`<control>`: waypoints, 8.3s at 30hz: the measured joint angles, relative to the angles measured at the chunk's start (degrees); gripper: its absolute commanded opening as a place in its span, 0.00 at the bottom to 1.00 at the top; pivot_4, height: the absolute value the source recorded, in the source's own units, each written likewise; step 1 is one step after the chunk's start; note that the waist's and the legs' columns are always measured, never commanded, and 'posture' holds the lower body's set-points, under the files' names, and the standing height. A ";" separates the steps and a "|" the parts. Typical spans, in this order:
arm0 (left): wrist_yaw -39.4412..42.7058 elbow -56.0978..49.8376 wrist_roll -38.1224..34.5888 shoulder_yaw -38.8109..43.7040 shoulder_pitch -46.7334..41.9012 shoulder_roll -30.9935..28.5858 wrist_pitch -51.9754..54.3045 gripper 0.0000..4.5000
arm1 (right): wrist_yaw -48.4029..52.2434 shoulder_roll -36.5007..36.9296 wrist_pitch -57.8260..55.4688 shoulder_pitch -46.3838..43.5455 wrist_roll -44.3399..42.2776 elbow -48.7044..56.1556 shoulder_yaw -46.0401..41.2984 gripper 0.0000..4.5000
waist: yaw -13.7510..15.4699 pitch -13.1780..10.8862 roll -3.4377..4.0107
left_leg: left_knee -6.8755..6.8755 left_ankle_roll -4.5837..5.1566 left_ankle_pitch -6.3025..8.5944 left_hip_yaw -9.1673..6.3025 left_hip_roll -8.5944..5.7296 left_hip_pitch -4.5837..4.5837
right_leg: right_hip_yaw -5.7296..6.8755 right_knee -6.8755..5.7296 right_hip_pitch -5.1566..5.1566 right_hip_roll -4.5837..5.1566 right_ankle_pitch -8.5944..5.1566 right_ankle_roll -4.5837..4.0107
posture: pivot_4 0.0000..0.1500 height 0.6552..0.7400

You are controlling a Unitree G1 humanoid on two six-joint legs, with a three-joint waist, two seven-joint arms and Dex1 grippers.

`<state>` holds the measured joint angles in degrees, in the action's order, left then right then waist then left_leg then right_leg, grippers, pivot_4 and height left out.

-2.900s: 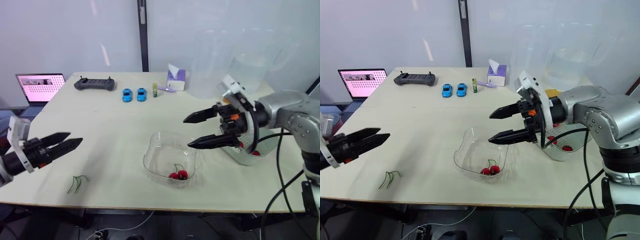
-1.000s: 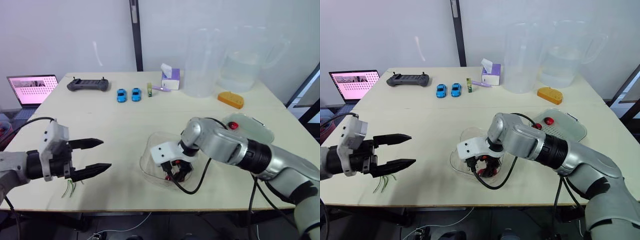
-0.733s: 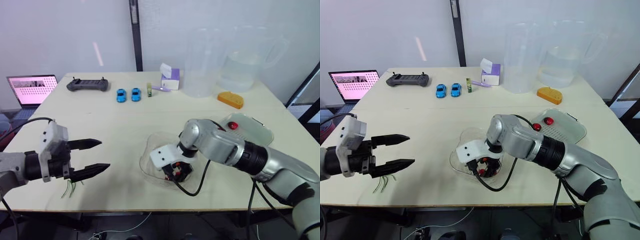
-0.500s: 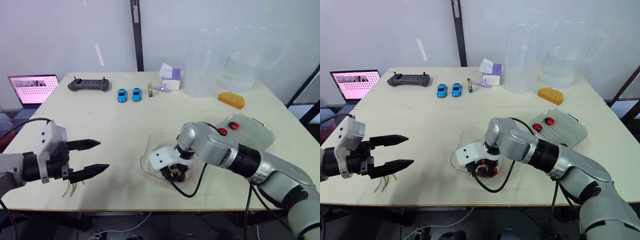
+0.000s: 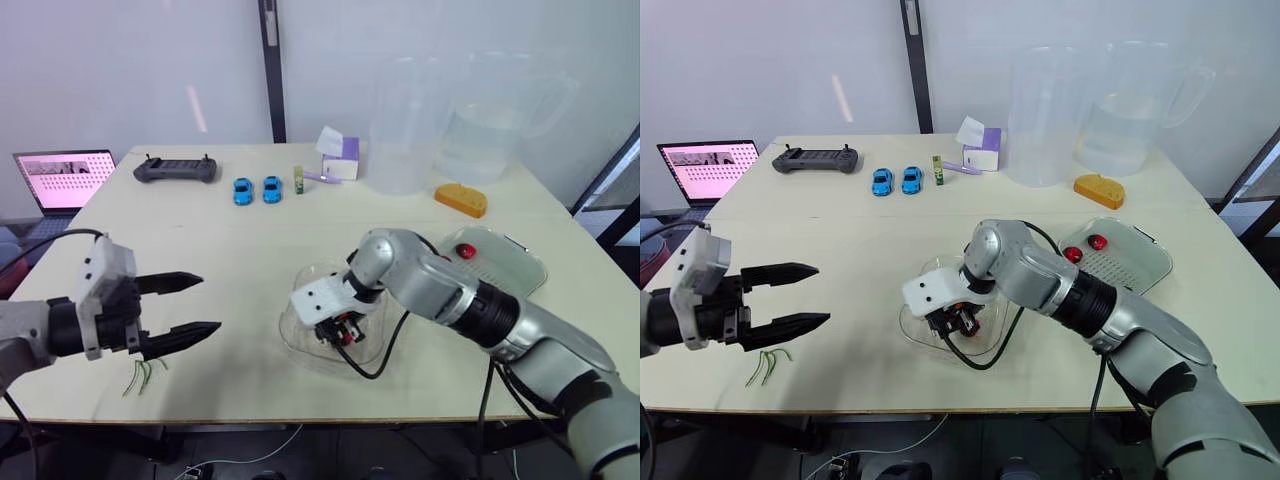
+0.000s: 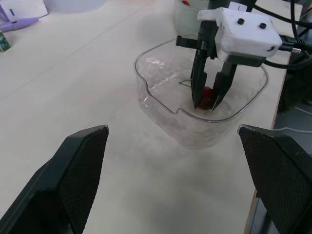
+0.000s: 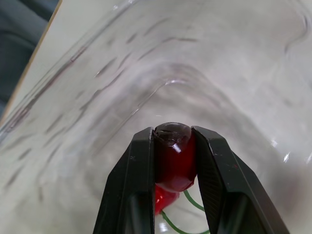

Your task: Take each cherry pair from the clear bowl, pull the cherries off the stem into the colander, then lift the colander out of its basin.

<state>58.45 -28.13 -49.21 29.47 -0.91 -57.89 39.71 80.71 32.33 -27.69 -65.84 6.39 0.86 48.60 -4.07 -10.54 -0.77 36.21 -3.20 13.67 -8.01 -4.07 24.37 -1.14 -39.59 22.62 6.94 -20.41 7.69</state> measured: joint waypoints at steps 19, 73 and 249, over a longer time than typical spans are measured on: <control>0.17 -1.35 -1.30 -1.56 0.23 0.55 1.25 1.00 | 1.87 0.34 -24.34 0.02 1.77 6.44 -9.10 0.97 | 0.11 0.00 0.00 | 0.00 -0.02 -0.01 -0.04 0.00 -0.01 | 0.00 -0.03 -0.02 -0.01 0.00 -0.01 | 1.00 1.00; -9.08 7.17 -11.25 -3.74 -16.79 7.60 6.49 1.00 | -19.41 5.97 -15.11 14.27 -27.40 16.55 -34.53 0.36 | 0.15 0.06 -0.11 | 0.17 0.01 0.00 -0.03 -0.03 -0.04 | 0.09 -0.25 -0.10 0.03 0.01 0.00 | 1.00 1.00; -11.94 16.84 -6.46 -21.77 -42.99 27.46 9.45 0.00 | -28.17 27.65 -9.86 23.16 -19.90 -12.69 -39.65 0.98 | 1.34 0.06 -0.17 | 0.75 0.25 0.14 0.21 -0.05 0.02 | 0.02 -0.37 -0.23 -0.07 0.01 0.02 | 1.00 1.00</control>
<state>46.51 -11.29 -55.66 7.70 -43.90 -30.43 49.15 52.54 59.98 -37.55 -42.67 -13.52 -11.83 8.96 -2.74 -10.48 -0.94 36.96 -2.95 13.81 -7.80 -4.12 24.39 -1.12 -39.96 22.39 6.88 -20.40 7.72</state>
